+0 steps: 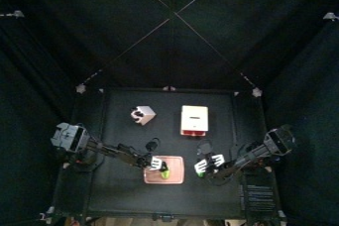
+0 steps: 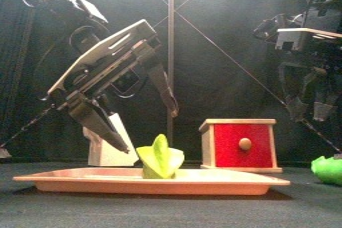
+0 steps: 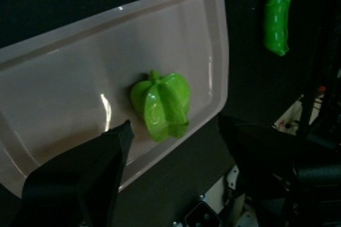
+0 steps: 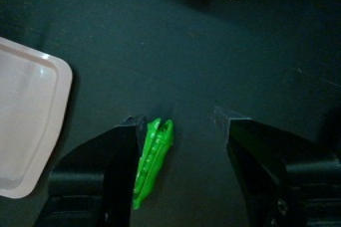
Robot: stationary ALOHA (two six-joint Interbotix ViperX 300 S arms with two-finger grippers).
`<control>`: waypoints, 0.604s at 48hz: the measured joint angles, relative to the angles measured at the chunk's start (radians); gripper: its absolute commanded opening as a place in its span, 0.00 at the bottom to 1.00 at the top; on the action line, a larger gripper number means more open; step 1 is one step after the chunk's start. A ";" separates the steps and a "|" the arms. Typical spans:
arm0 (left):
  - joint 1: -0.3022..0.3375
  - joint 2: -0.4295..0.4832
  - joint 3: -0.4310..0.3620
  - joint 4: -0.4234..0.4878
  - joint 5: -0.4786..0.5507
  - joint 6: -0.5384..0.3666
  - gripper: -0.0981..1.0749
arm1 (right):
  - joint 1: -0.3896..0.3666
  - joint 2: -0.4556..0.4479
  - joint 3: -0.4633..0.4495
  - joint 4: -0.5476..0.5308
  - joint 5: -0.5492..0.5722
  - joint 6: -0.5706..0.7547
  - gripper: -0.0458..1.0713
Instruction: Grab cleaver
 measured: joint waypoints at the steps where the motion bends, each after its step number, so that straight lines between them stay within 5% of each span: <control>1: 0.000 -0.005 0.002 0.000 -0.002 0.000 0.93 | 0.002 0.000 0.000 0.000 0.000 -0.002 0.84; 29: 0.017 -0.147 0.114 0.186 -0.298 -0.003 0.93 | 0.029 0.000 0.000 -0.002 -0.002 0.002 0.84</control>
